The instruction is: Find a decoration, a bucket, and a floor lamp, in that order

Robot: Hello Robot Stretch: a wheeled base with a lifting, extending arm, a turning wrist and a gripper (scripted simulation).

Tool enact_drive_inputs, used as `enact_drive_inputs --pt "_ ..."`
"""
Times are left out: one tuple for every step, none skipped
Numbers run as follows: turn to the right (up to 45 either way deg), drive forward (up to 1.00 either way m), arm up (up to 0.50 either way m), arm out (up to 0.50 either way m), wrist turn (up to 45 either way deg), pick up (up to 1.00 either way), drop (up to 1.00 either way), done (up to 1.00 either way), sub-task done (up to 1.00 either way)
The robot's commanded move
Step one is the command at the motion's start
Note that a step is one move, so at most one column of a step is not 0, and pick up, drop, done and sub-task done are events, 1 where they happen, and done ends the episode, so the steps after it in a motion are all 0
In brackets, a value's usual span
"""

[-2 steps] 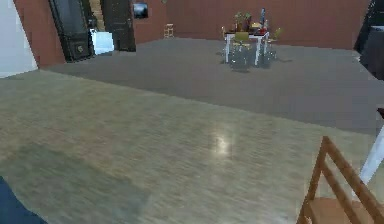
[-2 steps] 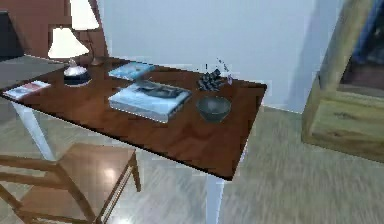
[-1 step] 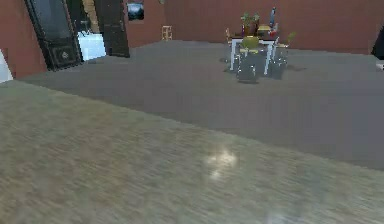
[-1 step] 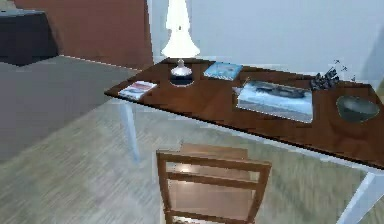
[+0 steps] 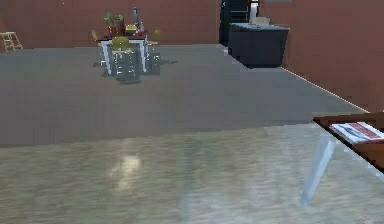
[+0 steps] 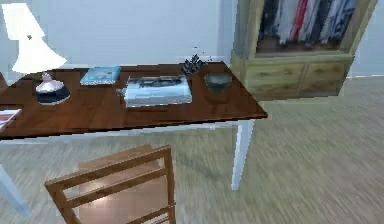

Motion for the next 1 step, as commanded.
enact_drive_inputs --pt "0.0 0.65 0.0 0.0 0.0 0.0 0.0 0.0 0.0"
